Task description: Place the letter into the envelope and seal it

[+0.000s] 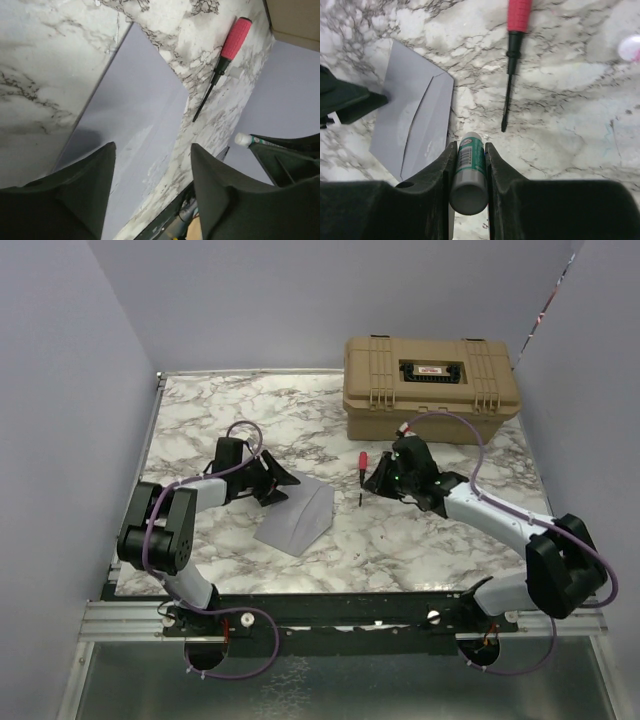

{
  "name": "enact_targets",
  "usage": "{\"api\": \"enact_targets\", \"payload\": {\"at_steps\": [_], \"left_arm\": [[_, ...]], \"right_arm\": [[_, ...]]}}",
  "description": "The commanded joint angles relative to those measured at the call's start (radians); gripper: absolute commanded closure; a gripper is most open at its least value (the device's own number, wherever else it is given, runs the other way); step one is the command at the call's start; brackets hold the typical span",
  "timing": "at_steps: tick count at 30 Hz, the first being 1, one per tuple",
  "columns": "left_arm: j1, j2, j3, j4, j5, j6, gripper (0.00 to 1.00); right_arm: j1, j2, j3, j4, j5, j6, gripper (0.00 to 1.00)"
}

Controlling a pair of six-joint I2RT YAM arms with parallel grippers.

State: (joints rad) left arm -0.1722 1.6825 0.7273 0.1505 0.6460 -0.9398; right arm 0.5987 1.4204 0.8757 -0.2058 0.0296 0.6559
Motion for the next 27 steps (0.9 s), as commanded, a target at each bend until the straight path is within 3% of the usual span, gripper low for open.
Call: {"api": "enact_targets", "payload": {"at_steps": [1, 7, 13, 21, 27], "left_arm": [[-0.003, -0.107, 0.021, -0.181, -0.044, 0.145, 0.33], [-0.003, -0.139, 0.037, -0.300, -0.184, 0.255, 0.24], [-0.003, -0.129, 0.039, -0.327, -0.252, 0.289, 0.19], [-0.003, -0.124, 0.067, -0.375, -0.330, 0.359, 0.14], [-0.003, -0.138, 0.079, -0.429, -0.401, 0.415, 0.03]], "right_arm": [[-0.103, -0.089, -0.135, 0.166, -0.151, 0.197, 0.96], [-0.222, -0.054, -0.240, 0.365, -0.246, 0.303, 0.85], [-0.285, 0.031, -0.282, 0.502, -0.302, 0.354, 0.84], [-0.335, 0.149, -0.257, 0.509, -0.291, 0.377, 0.81], [-0.351, 0.204, -0.246, 0.460, -0.275, 0.415, 0.69]]}}
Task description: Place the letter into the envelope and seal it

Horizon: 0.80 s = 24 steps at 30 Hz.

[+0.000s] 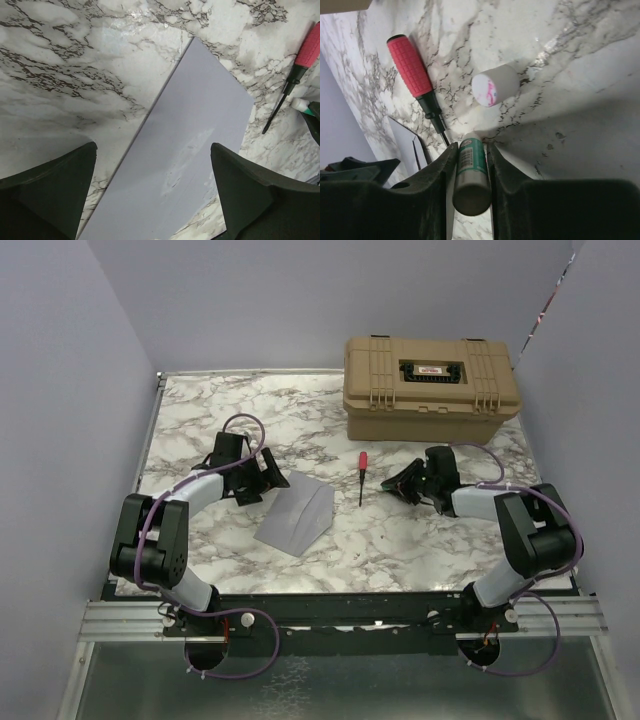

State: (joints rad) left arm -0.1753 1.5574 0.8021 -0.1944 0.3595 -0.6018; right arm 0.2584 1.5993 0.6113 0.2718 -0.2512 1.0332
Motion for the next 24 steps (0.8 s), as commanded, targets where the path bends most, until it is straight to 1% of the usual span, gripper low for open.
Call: {"api": "enact_targets", "payload": {"at_steps": [1, 5, 7, 12, 16, 19, 22, 24], "left_arm": [[-0.001, -0.013, 0.003, -0.089, -0.122, 0.081, 0.03], [0.000, -0.018, -0.015, -0.107, -0.132, 0.089, 0.03], [0.000, -0.024, -0.031, -0.114, -0.141, 0.090, 0.03], [-0.001, -0.039, -0.060, -0.138, -0.157, 0.098, 0.06], [0.000, -0.041, -0.081, -0.146, -0.156, 0.094, 0.13], [0.000, -0.038, -0.096, -0.146, -0.151, 0.087, 0.20], [-0.001, -0.030, -0.107, -0.146, -0.120, 0.068, 0.32], [-0.006, -0.028, -0.113, -0.146, -0.103, 0.052, 0.38]], "right_arm": [[-0.011, 0.025, 0.015, -0.025, 0.014, 0.045, 0.65], [-0.015, 0.008, 0.014, -0.075, 0.061, 0.059, 0.49], [-0.015, -0.012, 0.017, -0.118, 0.086, 0.064, 0.42], [-0.015, -0.068, 0.018, -0.259, 0.152, 0.074, 0.36], [-0.015, -0.105, 0.015, -0.366, 0.200, 0.069, 0.35], [-0.015, -0.137, 0.005, -0.383, 0.220, 0.050, 0.35], [-0.015, -0.155, 0.010, -0.374, 0.201, 0.006, 0.40], [-0.015, -0.163, 0.023, -0.374, 0.183, -0.025, 0.45]]}}
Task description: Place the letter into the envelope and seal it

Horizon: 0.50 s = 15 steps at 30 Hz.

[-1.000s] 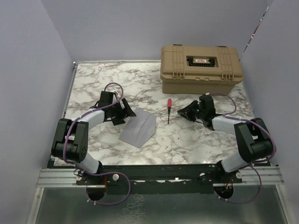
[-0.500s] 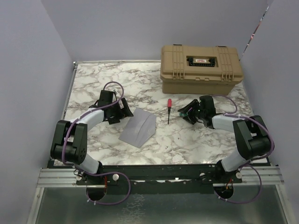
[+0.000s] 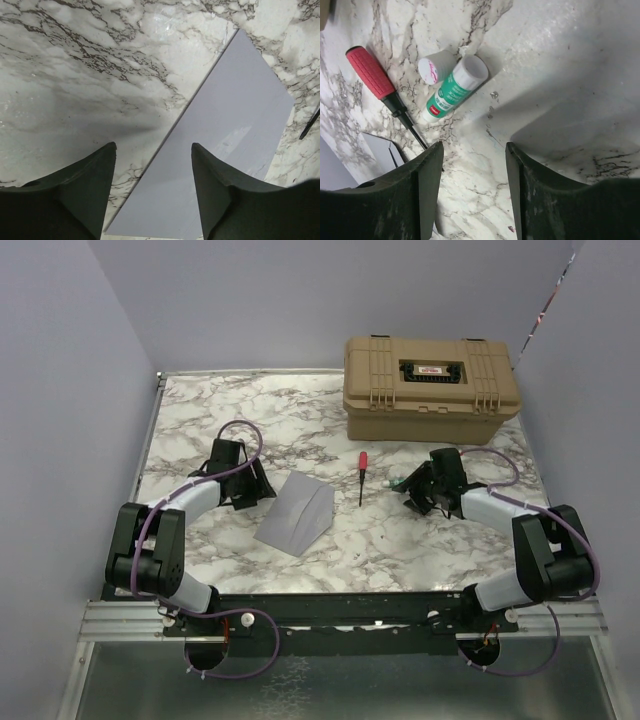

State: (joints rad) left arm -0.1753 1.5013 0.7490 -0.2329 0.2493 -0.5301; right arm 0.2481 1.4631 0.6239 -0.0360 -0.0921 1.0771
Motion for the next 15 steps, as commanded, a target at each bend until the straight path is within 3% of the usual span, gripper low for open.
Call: {"api": "enact_targets", "payload": {"at_steps": [1, 9, 15], "left_arm": [[-0.007, 0.027, -0.064, -0.106, 0.013, -0.027, 0.40], [-0.036, 0.045, -0.111, -0.066, 0.090, -0.109, 0.49], [-0.086, 0.035, -0.143, -0.049, 0.095, -0.154, 0.54]], "right_arm": [[-0.004, -0.034, 0.014, -0.061, 0.011, -0.088, 0.48], [0.043, -0.064, 0.009, -0.029, -0.082, -0.187, 0.75], [0.153, -0.023, -0.017, 0.041, -0.098, -0.171, 0.82]]}}
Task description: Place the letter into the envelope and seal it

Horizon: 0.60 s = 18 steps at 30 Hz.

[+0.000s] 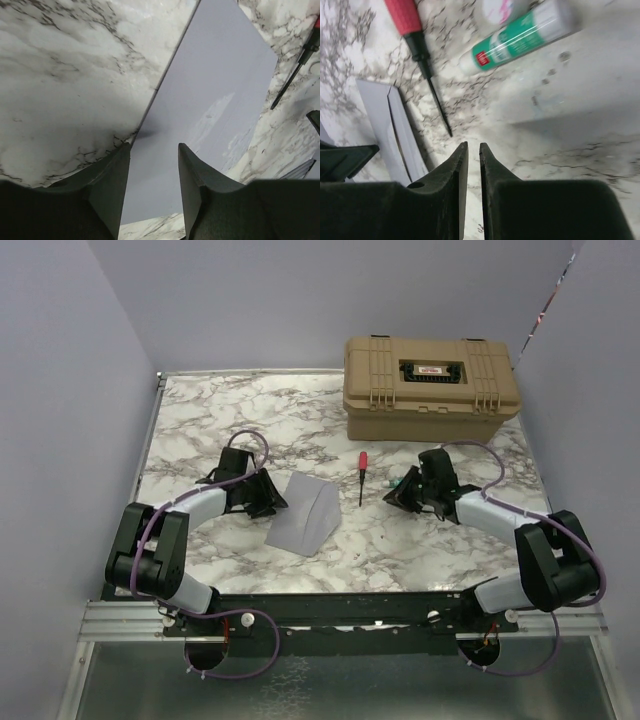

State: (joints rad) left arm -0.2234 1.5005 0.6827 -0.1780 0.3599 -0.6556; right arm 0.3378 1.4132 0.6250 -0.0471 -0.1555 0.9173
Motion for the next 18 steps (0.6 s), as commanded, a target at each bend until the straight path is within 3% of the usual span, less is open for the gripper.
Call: {"api": "enact_targets", "payload": {"at_steps": [1, 8, 15, 18], "left_arm": [[-0.043, 0.033, -0.085, -0.104, -0.014, -0.035, 0.56], [-0.057, 0.026, -0.131, -0.107, -0.003, -0.051, 0.62], [-0.058, 0.016, -0.118, -0.111, -0.020, -0.039, 0.63], [-0.059, 0.030, -0.110, -0.113, -0.024, -0.036, 0.64]], "right_arm": [[0.082, 0.039, -0.023, 0.083, -0.043, -0.003, 0.82], [0.195, 0.142, -0.051, 0.219, -0.082, 0.055, 0.84], [0.219, 0.213, -0.045, 0.314, -0.131, 0.053, 0.85], [0.229, 0.292, -0.028, 0.348, -0.149, 0.053, 0.90]]}}
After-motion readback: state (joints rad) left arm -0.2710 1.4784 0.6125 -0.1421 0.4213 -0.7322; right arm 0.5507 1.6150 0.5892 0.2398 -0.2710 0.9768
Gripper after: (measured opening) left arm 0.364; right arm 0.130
